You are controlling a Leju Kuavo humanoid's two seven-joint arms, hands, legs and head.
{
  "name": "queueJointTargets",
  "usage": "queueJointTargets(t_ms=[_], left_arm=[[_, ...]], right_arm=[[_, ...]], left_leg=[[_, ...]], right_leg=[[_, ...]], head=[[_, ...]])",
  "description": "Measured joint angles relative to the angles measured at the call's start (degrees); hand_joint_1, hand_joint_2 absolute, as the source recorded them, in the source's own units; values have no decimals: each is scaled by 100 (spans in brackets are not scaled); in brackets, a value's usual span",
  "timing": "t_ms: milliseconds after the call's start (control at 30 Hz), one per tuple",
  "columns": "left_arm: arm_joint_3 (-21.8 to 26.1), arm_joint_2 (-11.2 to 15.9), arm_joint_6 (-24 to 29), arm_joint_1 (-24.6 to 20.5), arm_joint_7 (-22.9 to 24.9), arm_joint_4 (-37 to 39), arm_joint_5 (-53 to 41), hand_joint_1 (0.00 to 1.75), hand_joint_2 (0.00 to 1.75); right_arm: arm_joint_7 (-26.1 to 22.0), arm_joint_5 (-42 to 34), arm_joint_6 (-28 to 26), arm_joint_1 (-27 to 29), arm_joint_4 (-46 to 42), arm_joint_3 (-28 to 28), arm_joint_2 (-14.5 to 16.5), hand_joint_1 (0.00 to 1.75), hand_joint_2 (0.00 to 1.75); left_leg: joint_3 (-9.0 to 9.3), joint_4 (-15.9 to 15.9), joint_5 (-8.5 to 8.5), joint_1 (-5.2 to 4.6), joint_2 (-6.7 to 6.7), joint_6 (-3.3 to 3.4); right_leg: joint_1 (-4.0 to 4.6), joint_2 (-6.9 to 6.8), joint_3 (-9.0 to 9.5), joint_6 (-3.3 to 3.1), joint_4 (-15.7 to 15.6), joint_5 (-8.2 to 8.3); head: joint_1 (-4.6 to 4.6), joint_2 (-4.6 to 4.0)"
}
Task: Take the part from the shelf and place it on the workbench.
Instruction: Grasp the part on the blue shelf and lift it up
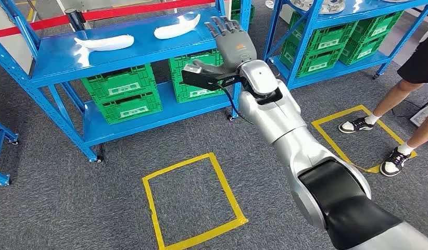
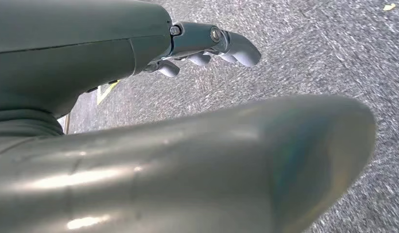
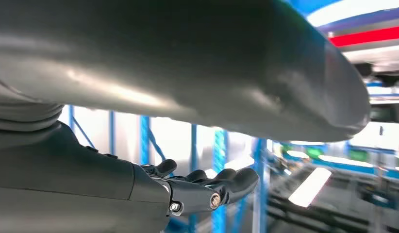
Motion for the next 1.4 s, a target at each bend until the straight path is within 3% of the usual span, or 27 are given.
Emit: queueJointTargets(t_ms=[433, 600, 667, 767, 800, 833, 900, 967, 1133, 1200, 1267, 1300, 1333, 1367, 1400], left_arm=[[134, 3, -56, 33, -199, 45, -107, 0, 0], [177, 13, -70, 66, -262, 60, -103, 0, 0], [191, 12, -80, 79, -284, 63, -106, 0, 0], [204, 13, -91, 114, -292, 71, -143, 0, 0], [207, 13, -93, 125, -289, 73, -159, 0, 0], [208, 10, -94, 134, -284, 75, -172, 0, 0], [210, -1, -96, 146, -273, 81, -181, 0, 0], [210, -2, -96, 144, -266, 86, -186, 0, 0], [210, -15, -93, 144, -258, 92, -210, 0, 0], [210, -23, -87, 140, -252, 96, -210, 0, 0], [210, -24, -80, 142, -232, 100, -209, 0, 0], [210, -24, -78, 147, -220, 104, -208, 0, 0], [210, -25, -77, 153, -211, 109, -202, 0, 0], [210, -25, -76, 156, -205, 113, -192, 0, 0], [210, -25, -73, 158, -203, 116, -183, 0, 0]], right_arm=[[291, -325, -143, 386, -651, 1224, -267, 0, 0], [310, -386, -115, 455, -813, 1400, -344, 0, 0], [316, -441, -107, 458, -868, 1442, -385, 0, 0], [328, -537, -109, 515, -913, 1528, -464, 0, 0], [334, -554, -116, 551, -913, 1549, -494, 0, 0], [342, -567, -127, 582, -915, 1567, -526, 0, 0], [356, -580, -158, 616, -934, 1595, -581, 0, 0], [363, -587, -188, 631, -960, 1624, -621, 0, 0], [383, -643, -199, 666, -990, 1672, -694, 0, 0], [383, -671, -197, 647, -1003, 1679, -702, 0, 0], [373, -707, -192, 648, -1003, 1700, -706, 0, 0], [366, -722, -191, 655, -1003, 1714, -707, 0, 0], [357, -739, -192, 658, -1001, 1729, -707, 0, 0], [350, -754, -195, 656, -998, 1739, -704, 0, 0], [346, -763, -196, 649, -995, 1748, -699, 0, 0]], left_leg=[[-36, 49, -14, -24, -4, 21], [-38, 15, 2, -2, 23, 105], [-13, -50, 32, 34, 63, 162], [-7, -57, 19, 39, 114, 185], [1, -52, 5, 42, 121, 177], [14, -43, -13, 47, 123, 161], [55, -5, -78, 66, 129, 108], [68, 44, -154, 58, 137, 30], [74, 94, -273, 62, 159, -148], [-181, 591, -484, 68, 149, -188], [-667, 1383, -709, 67, 137, -201], [-866, 1635, -705, 66, 134, -197], [-972, 1685, -586, 64, 133, -184], [-962, 1502, -356, 60, 130, -162], [-858, 1126, -53, 52, 126, -129]], right_leg=[[-23, -1, -10, 16, -5, 13], [-25, -7, -32, 85, -5, 14], [-13, -81, -204, 113, 314, -146], [-21, -145, -842, 141, 1438, -559], [-27, -152, -984, 145, 1632, -554], [-32, -161, -1018, 145, 1605, -438], [-42, -203, -766, 139, 913, 25], [-20, -238, -493, 104, 276, 264], [3, -197, -393, -116, 129, 178], [-11, -189, -319, -190, 104, 143], [4, -176, -259, -230, 104, 84], [13, -164, -221, -237, 104, 49], [21, -151, -172, -238, 105, 9], [27, -139, -111, -234, 105, -35], [31, -132, -46, -227, 103, -85]], head=[[-2, 0], [-2, 0], [2, 0], [3, 0], [4, 0], [4, 0], [5, 0], [2, 0], [-16, 0], [-32, 0], [-40, 0], [-40, 0], [-40, 0], [-40, 0], [-40, 0]])
